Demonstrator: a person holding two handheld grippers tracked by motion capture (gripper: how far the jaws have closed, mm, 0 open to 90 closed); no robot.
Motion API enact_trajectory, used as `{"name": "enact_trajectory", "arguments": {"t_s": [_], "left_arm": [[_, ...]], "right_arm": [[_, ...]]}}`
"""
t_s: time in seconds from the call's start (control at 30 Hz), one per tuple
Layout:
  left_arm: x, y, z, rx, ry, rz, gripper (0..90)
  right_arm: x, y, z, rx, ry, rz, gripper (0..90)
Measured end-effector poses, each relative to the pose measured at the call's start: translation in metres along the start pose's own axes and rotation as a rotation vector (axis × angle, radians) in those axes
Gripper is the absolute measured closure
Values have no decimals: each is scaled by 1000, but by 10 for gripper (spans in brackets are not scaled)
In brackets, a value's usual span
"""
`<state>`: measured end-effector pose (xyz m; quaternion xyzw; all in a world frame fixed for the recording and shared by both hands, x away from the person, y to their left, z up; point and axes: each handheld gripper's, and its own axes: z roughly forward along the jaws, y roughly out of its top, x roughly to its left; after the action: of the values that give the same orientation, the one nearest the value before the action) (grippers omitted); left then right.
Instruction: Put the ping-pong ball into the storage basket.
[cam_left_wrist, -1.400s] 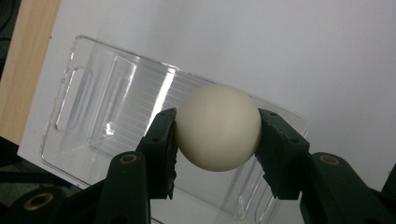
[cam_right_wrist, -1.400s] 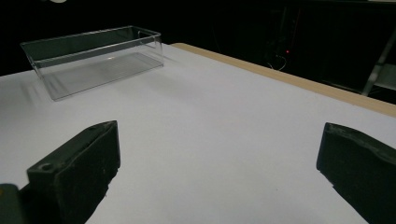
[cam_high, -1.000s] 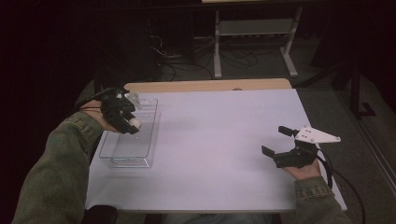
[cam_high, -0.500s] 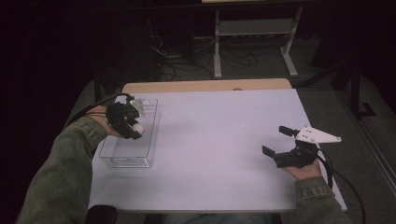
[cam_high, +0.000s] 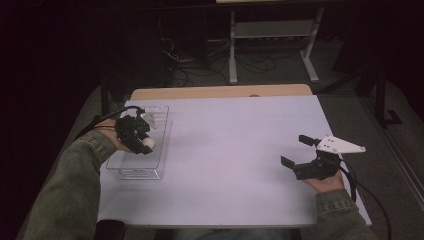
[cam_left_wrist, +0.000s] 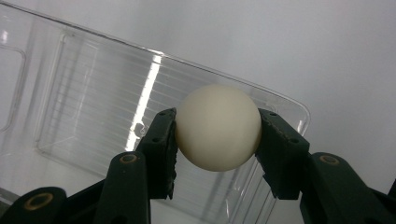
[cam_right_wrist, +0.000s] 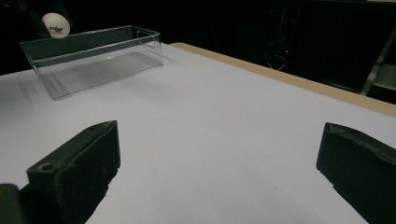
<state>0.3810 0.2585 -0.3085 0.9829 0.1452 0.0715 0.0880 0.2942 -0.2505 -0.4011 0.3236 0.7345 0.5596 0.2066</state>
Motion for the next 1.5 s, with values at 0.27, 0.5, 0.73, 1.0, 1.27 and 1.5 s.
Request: {"name": "enact_trajectory", "arguments": {"t_s": [0.27, 0.5, 0.73, 1.0, 1.27, 1.5], "left_arm": [[-1, -4, 10, -1, -18, -11, 515], [-2, -8, 15, 9, -23, -14, 515], [-3, -10, 24, 36, -37, -4, 515], [-4, -11, 31, 42, -52, 1, 515], [-5, -14, 39, 55, -58, -3, 515], [-5, -17, 48, 55, -69, -10, 515]], "right_arm": [[0, 0, 0, 1, -1, 0, 0], [-1, 0, 0, 1, -1, -1, 0], [0, 0, 0, 2, -2, -2, 0], [-1, 0, 0, 2, -2, -3, 0], [0, 0, 0, 3, -1, -3, 0], [0, 0, 0, 4, -1, -3, 0]]}}
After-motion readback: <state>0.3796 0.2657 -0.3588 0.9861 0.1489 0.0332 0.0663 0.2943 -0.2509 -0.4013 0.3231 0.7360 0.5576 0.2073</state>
